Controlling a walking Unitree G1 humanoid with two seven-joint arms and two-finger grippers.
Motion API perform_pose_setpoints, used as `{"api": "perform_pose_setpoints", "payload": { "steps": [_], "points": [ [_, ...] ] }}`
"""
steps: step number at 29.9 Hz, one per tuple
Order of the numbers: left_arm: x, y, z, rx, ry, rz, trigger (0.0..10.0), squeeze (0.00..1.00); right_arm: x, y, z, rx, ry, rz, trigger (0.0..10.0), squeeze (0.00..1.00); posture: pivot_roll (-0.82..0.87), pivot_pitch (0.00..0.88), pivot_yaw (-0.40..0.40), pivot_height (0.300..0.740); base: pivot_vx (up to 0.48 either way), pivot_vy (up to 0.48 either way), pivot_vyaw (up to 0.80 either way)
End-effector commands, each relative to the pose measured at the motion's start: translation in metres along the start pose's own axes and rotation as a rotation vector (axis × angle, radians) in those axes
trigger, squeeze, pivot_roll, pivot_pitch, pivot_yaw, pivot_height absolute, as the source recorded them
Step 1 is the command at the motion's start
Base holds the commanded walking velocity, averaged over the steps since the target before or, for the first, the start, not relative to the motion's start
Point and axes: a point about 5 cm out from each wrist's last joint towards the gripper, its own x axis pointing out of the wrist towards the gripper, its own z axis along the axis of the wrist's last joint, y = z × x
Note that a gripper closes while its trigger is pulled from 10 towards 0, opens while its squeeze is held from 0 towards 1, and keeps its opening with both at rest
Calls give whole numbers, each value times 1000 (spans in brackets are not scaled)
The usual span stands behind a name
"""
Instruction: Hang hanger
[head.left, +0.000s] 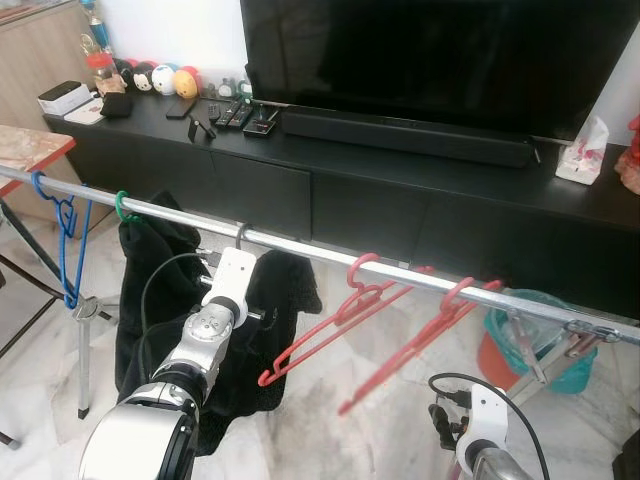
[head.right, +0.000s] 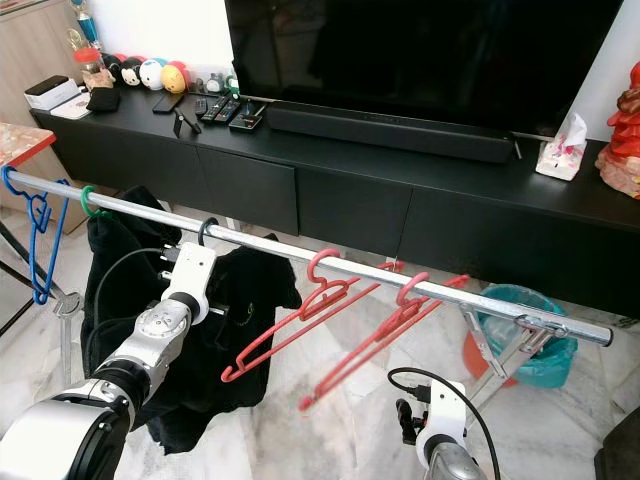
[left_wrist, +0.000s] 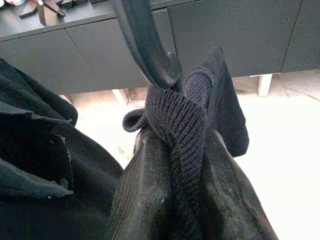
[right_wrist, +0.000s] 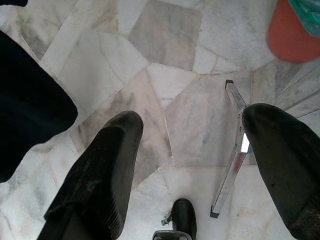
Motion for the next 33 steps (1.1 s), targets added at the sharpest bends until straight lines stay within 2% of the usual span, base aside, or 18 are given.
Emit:
{"api": "perform_pose_setpoints", "payload": {
  "steps": [1,5,8,9,10,11,17,33],
  "points": [
    [-8,-5,-27,7,112,-18,10000,0,1,2,1,5,-2,3,10000,0,-174,0,27,740,0,0,0],
    [-13,-2,-36,0,127,15,10000,0,1,3,0,4,-2,6,10000,0,-169,0,25,740,0,0,0],
    [-16,5,-39,-44,105,64,10000,0,0,4,-1,4,-5,11,10000,0,-165,0,24,740,0,0,0],
    [-16,6,-38,-58,91,80,10000,871,0,4,-1,4,-6,12,10000,0,-165,0,24,740,0,0,0],
    [-16,7,-37,-63,85,86,10000,871,0,4,-1,4,-6,12,10000,0,-165,0,24,740,0,0,0],
    [-16,8,-36,-72,78,91,10000,1000,0,4,-1,4,-6,12,10000,0,-163,0,26,740,0,0,0],
    [-15,9,-33,-96,55,105,10000,1000,3,10,4,5,-8,15,10000,0,-163,0,28,740,0,0,0],
    [-15,9,-33,-96,55,105,10000,1000,3,10,4,5,-8,15,10000,0,-163,0,28,740,0,0,0]
  ]
}}
